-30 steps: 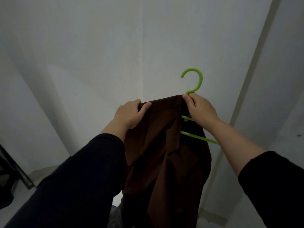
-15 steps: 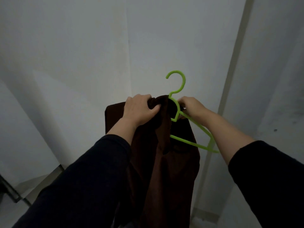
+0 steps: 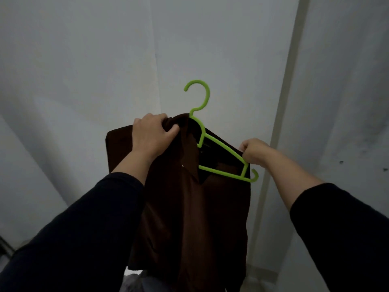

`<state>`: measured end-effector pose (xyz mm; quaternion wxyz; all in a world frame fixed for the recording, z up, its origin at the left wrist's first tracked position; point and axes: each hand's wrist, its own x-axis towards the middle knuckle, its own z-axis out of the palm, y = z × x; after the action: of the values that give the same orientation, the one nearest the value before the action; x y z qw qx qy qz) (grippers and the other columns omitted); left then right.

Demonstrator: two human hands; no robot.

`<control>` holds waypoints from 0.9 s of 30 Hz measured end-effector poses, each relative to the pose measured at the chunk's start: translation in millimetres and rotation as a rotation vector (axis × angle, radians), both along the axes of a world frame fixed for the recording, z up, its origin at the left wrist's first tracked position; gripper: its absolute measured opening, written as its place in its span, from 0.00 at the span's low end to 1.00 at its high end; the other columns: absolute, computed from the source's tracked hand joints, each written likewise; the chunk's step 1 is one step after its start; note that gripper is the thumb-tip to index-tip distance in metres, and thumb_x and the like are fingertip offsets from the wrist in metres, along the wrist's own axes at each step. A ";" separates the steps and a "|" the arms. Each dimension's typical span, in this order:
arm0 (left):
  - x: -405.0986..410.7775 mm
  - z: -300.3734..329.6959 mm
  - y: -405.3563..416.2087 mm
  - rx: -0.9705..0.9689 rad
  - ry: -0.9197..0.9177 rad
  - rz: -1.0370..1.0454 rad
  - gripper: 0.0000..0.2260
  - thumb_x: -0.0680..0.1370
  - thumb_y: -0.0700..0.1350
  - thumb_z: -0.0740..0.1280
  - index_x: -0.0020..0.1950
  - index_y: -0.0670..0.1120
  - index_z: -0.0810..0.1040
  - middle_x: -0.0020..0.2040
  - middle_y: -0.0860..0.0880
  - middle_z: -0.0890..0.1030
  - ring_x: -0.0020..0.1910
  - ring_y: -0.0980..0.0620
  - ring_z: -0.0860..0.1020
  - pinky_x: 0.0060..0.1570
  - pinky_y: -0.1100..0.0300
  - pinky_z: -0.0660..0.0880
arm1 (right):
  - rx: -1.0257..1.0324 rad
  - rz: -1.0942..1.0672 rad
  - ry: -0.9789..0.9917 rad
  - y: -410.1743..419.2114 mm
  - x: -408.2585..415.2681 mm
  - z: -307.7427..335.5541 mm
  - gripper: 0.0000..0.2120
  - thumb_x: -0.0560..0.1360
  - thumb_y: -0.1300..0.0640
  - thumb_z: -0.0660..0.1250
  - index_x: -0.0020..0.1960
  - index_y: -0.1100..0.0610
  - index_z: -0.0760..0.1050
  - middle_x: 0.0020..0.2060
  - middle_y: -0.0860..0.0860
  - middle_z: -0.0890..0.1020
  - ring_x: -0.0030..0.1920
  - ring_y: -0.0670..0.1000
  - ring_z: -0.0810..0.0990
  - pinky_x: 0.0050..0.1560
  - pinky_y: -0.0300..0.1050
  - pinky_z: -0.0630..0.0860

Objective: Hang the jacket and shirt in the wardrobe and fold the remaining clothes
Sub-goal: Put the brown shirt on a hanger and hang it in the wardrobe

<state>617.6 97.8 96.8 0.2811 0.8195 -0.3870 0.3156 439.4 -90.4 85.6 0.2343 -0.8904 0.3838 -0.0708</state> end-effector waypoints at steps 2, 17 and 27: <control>6.6 -2.1 7.3 -0.024 0.033 0.041 0.17 0.76 0.56 0.61 0.32 0.47 0.67 0.31 0.49 0.71 0.37 0.47 0.70 0.48 0.50 0.65 | 0.056 -0.084 0.017 -8.5 -2.2 -7.3 0.07 0.77 0.66 0.57 0.50 0.58 0.72 0.40 0.56 0.73 0.35 0.54 0.71 0.28 0.37 0.68; 25.8 -18.9 29.1 -0.193 0.293 0.112 0.15 0.78 0.53 0.58 0.38 0.44 0.69 0.34 0.48 0.73 0.40 0.44 0.72 0.48 0.51 0.62 | 1.351 -0.308 -0.820 13.8 4.6 1.8 0.13 0.79 0.67 0.59 0.37 0.65 0.72 0.37 0.58 0.75 0.37 0.55 0.75 0.52 0.43 0.79; 30.2 -28.5 34.6 -0.228 0.271 0.184 0.17 0.79 0.55 0.57 0.41 0.42 0.71 0.38 0.46 0.74 0.41 0.44 0.71 0.49 0.49 0.63 | 1.408 -0.199 -0.944 16.4 -1.2 32.0 0.07 0.75 0.62 0.59 0.38 0.56 0.66 0.35 0.56 0.77 0.35 0.53 0.76 0.37 0.44 0.70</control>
<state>647.7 132.4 68.4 0.3916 0.8492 -0.2307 0.2687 438.3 -74.0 117.7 0.8613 -0.3763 0.2771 -0.1996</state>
